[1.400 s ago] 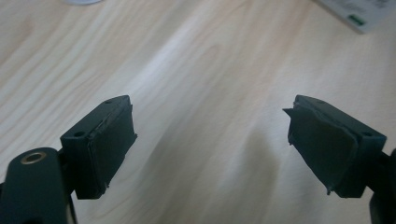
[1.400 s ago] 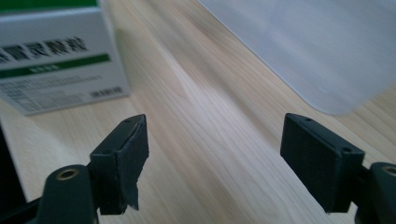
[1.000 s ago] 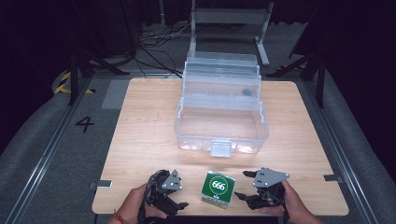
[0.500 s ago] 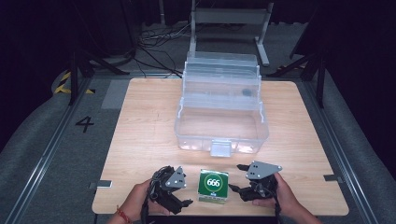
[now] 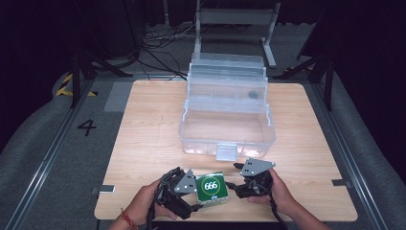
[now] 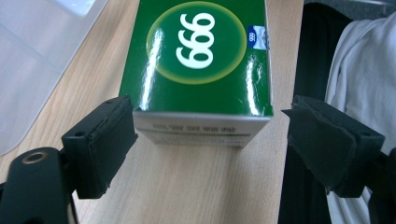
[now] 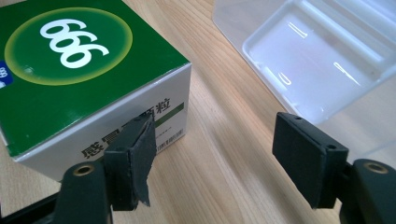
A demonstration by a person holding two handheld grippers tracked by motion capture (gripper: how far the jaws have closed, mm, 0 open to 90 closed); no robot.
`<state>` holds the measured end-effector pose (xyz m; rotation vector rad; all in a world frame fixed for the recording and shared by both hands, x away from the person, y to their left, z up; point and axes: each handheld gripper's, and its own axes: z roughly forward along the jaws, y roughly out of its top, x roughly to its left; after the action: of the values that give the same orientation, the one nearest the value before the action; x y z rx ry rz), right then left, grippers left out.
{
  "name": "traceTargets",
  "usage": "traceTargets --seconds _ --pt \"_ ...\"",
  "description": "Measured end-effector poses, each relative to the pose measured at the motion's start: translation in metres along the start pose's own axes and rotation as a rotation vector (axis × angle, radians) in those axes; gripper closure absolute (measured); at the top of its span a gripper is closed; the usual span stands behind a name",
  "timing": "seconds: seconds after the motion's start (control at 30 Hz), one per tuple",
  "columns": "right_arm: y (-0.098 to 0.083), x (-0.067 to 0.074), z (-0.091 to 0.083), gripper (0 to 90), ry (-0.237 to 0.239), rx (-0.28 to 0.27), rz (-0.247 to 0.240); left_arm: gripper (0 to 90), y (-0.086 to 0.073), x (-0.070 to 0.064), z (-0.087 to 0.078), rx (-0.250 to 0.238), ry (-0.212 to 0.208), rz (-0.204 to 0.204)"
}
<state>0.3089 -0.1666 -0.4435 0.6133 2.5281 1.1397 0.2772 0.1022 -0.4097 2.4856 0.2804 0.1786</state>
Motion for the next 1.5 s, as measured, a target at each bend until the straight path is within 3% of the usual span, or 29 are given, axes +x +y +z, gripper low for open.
traceTargets --seconds 0.2,0.33,0.67,0.83,1.0,1.03,1.27,1.3,1.43,1.5 --pt "0.005 0.000 0.000 31.0 0.002 -0.005 -0.010 15.8 0.007 0.005 -0.001 -0.012 0.010 -0.009" --pt "0.006 0.001 0.002 30.9 0.002 -0.006 -0.011 15.5 0.013 0.007 0.002 0.016 0.003 0.011" --pt "0.008 0.000 0.005 32.1 0.017 -0.009 0.003 13.3 0.017 0.015 0.013 0.066 -0.057 -0.016" --pt "0.010 0.001 0.007 32.7 0.016 -0.015 -0.001 11.8 0.018 0.021 0.022 0.116 -0.107 -0.065" --pt "0.011 0.003 0.008 32.7 0.024 -0.020 -0.006 11.6 0.022 0.020 0.032 0.196 -0.089 -0.051" --pt "0.011 0.004 0.009 32.7 0.029 -0.024 -0.009 11.4 0.023 0.020 0.033 0.205 -0.095 -0.034" --pt "0.011 0.008 0.008 31.3 0.038 -0.029 -0.022 12.9 0.023 0.022 0.036 0.247 -0.111 -0.042" --pt "0.010 0.007 0.007 30.6 0.042 -0.025 -0.020 12.9 0.023 0.022 0.036 0.255 -0.111 -0.026" --pt "0.005 0.000 -0.007 30.4 0.032 -0.029 -0.015 13.7 0.018 0.018 0.035 0.266 -0.090 0.000" --pt "0.004 -0.008 -0.021 30.1 -0.010 -0.051 -0.007 14.0 0.016 0.017 0.034 0.280 -0.091 0.004"
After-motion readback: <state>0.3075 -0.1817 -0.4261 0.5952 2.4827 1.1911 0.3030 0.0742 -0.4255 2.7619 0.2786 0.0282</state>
